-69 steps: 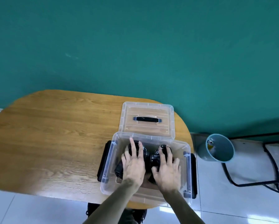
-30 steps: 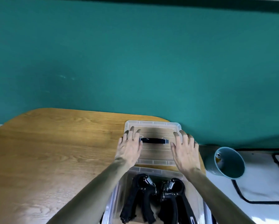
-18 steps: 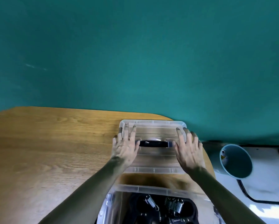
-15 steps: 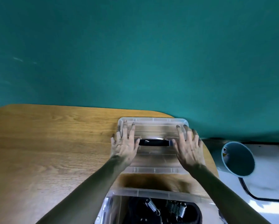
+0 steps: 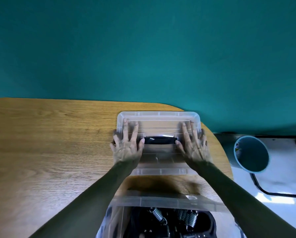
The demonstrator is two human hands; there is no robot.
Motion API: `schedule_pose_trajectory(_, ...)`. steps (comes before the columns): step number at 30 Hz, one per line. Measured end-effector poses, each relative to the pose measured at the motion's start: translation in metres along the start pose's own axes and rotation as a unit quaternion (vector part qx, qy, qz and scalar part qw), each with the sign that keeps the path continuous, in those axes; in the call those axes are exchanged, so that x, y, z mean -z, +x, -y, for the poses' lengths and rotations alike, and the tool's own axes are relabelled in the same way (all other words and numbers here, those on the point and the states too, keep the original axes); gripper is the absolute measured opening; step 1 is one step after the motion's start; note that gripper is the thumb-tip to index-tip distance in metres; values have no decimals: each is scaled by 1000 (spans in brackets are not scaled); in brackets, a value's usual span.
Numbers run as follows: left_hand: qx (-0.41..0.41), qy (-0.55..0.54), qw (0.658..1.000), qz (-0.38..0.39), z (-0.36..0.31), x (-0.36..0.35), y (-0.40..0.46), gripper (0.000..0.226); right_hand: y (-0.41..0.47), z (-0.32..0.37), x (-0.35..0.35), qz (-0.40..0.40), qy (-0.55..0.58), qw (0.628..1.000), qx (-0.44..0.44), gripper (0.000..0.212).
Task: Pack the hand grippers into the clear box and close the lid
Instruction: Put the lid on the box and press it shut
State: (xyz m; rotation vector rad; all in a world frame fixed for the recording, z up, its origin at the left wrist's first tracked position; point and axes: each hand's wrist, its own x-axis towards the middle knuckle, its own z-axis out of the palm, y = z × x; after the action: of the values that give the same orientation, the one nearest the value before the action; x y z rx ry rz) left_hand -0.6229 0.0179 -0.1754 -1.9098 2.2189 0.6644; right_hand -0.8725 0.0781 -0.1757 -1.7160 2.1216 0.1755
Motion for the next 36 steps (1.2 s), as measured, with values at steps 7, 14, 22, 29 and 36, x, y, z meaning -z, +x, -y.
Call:
schedule_pose_trajectory(7,-19,-26,999,14,-9,5,1,69,-4,3,6,-13,10,1000,-18,77)
schedule_pose_trajectory(14,-23,5,999,-35,-15,13,0,68,-5,8,21,-79,6,996,-38,79)
schedule_pose_trajectory(22,-55,37,990,-126,-28,73,-8,65,-20,25,63,-175,17,982,-71,74)
schedule_pose_trajectory(29,-46,16,980,-195,-41,123,-41,66,-48,37,119,-237,12,970,-54,69)
schedule_pose_trajectory(36,-30,15,975,-222,-66,160,-95,66,-98,36,154,-259,13,964,-55,69)
